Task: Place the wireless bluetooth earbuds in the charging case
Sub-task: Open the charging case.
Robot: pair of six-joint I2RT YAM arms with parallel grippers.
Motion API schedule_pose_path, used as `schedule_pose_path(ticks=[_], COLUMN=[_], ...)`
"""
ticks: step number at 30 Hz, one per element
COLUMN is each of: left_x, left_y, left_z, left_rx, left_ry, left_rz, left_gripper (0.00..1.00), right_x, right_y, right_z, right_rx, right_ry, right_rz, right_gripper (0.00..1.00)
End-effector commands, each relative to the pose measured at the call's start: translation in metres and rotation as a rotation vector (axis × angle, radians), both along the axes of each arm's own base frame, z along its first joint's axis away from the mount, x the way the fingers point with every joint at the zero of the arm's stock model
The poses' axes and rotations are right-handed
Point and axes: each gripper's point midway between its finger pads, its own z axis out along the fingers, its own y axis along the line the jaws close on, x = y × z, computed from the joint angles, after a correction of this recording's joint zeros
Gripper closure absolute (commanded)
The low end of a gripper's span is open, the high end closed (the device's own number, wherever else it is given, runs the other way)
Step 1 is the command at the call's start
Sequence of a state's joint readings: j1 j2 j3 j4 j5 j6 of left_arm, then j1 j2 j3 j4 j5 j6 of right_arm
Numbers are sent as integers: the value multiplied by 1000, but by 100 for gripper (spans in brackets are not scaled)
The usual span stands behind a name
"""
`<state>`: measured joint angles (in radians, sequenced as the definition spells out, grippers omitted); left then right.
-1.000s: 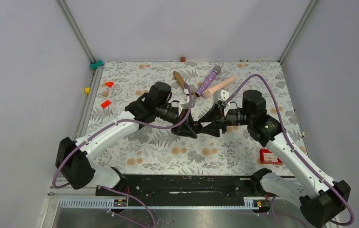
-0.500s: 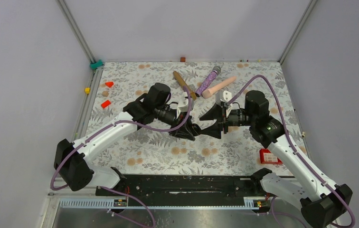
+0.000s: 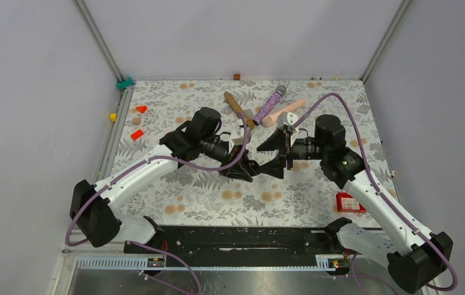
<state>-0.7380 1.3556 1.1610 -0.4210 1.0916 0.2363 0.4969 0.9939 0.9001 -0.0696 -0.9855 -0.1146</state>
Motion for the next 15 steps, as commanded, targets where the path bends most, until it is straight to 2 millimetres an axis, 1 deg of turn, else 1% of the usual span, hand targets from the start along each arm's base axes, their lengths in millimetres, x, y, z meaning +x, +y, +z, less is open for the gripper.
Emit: schedule_pose_path(ticks=[1,4,10,15], left_x=[-6,-8,-10,-10], left_y=[0,2,6,8], left_z=[29,30,33,37], left_rx=[-88,-91,-95,-102], left_ry=[-79,-92,-112,-119], left_rz=[-43,-56,-54,-58], left_gripper=[100,100,100,100], right_x=[23,29,36,43], right_y=[-3,-9,-20,-27], right_z=[10,9,22,24], right_rx=[-7,-30,-54,-82], right_ry=[-84,-131,-216,-251], right_rz=[-102,-149,-223,-277], right_gripper=[19,18,16,15])
